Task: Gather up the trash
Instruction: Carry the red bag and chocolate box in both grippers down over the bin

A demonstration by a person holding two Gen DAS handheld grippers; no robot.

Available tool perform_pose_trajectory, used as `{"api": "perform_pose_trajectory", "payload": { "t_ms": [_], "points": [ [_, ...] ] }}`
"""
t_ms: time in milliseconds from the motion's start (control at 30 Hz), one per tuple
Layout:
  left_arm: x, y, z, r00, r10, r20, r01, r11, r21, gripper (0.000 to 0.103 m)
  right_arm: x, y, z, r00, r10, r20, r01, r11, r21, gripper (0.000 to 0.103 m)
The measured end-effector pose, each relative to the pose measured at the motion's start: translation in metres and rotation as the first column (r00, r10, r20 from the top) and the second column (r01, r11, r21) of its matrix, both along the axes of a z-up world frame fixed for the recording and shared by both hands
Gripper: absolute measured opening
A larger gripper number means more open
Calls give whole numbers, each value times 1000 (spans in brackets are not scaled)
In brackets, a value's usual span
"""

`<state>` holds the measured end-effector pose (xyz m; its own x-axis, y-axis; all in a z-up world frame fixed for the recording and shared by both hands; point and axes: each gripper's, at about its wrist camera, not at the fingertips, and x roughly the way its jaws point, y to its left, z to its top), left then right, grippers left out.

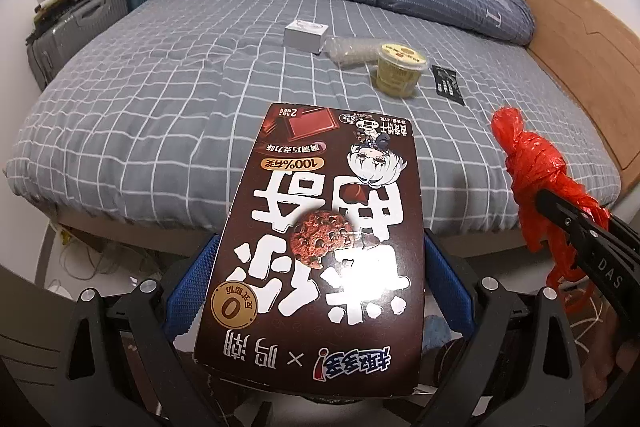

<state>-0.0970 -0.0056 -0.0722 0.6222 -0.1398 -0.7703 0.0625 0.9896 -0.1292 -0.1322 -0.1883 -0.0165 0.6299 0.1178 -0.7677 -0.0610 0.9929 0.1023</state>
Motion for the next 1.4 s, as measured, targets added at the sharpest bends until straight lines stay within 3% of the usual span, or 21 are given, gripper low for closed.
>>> {"api": "perform_pose_trajectory", "payload": {
  "t_ms": [567, 900, 1400],
  "points": [
    [-41, 7, -41, 995, 8, -99, -4, 999, 46, 93, -36, 14, -32, 995, 25, -98, -26, 1000, -11, 21],
    [-46, 13, -63, 984, -6, -179, 10, 1000, 24, 93, -45, 33, -54, 987, 59, -151, -61, 998, -3, 21],
    [-40, 17, -81, 957, 26, -290, -10, 998, 57, 93, -40, 47, -125, 960, 76, -269, -84, 996, -15, 21]
  ]
}}
